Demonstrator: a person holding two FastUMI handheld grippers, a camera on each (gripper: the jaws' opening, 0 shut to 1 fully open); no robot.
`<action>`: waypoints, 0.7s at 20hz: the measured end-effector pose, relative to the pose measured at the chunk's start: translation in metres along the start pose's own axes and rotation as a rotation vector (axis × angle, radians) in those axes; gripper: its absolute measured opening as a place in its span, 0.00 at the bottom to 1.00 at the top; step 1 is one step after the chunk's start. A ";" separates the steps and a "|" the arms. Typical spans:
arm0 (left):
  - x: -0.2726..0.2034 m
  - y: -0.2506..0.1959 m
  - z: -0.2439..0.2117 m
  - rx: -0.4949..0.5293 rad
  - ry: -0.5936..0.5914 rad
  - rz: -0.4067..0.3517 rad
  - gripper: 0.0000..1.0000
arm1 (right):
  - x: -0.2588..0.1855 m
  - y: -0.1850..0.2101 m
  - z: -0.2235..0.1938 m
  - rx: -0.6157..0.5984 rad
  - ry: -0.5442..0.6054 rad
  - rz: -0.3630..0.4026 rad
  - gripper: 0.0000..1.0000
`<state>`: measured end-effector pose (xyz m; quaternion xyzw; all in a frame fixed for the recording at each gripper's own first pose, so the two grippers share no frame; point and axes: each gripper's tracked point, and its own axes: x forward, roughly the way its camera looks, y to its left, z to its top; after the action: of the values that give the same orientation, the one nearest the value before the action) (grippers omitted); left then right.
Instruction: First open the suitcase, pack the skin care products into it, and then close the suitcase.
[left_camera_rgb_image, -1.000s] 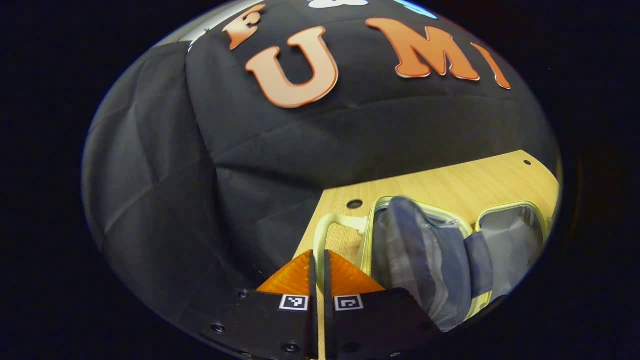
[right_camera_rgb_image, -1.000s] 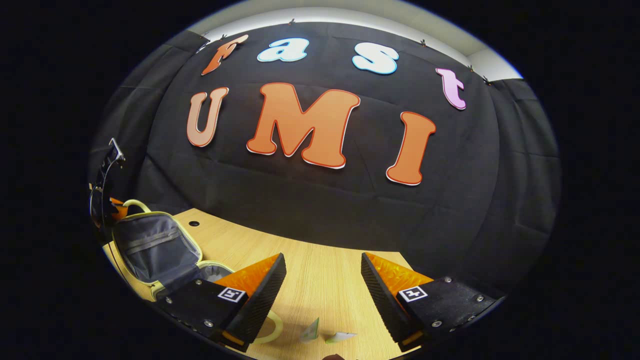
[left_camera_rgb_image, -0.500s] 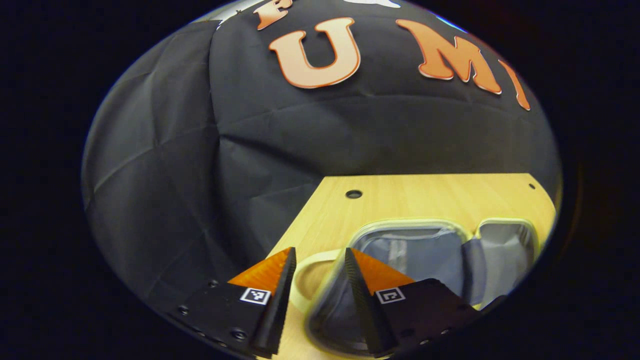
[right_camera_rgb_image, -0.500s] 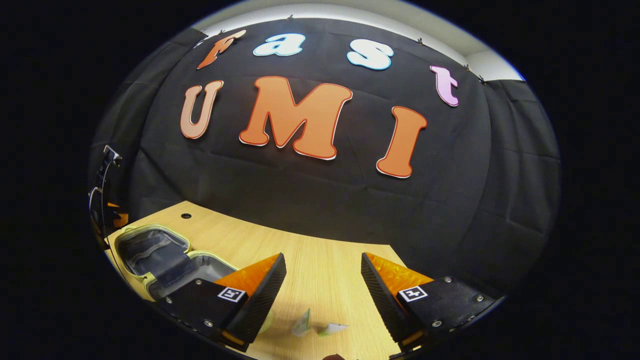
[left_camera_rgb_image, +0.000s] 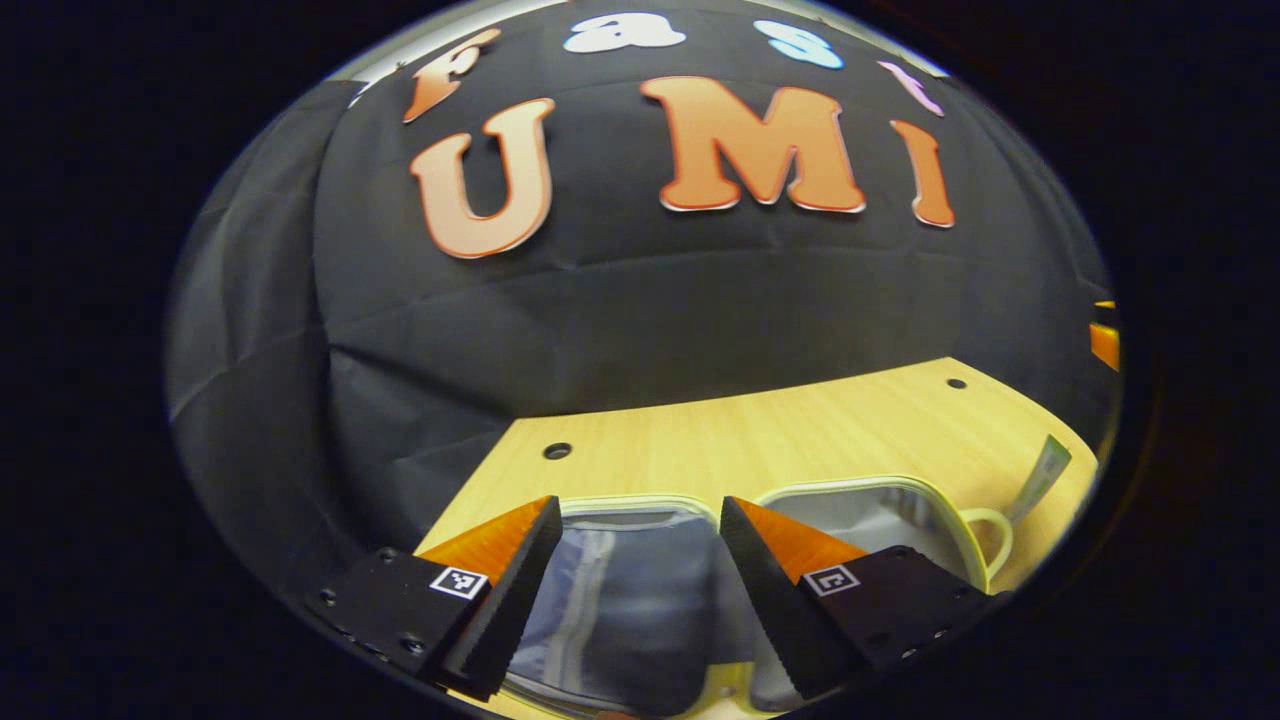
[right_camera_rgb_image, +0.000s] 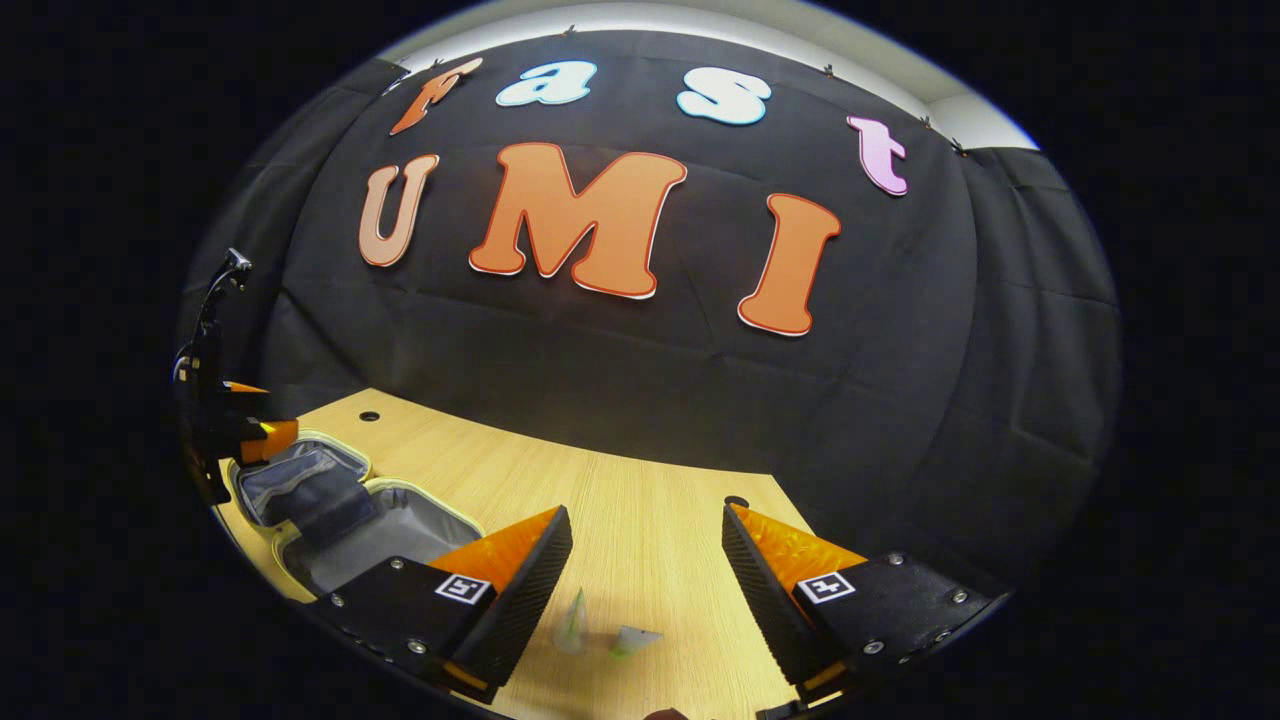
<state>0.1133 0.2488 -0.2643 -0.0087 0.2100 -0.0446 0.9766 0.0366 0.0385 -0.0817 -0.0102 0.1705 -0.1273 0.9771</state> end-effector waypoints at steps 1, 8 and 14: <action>-0.004 -0.020 0.004 0.021 -0.009 -0.028 0.98 | -0.002 -0.004 -0.004 0.001 0.004 0.001 0.96; -0.030 -0.182 0.008 0.127 -0.062 -0.279 0.99 | -0.009 -0.038 -0.021 0.018 0.037 -0.011 0.96; -0.046 -0.280 -0.002 0.167 -0.073 -0.438 0.98 | -0.021 -0.066 -0.031 0.006 0.051 -0.020 0.96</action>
<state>0.0472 -0.0255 -0.2374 0.0249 0.1633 -0.2722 0.9479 -0.0087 -0.0191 -0.0997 -0.0057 0.1950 -0.1380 0.9710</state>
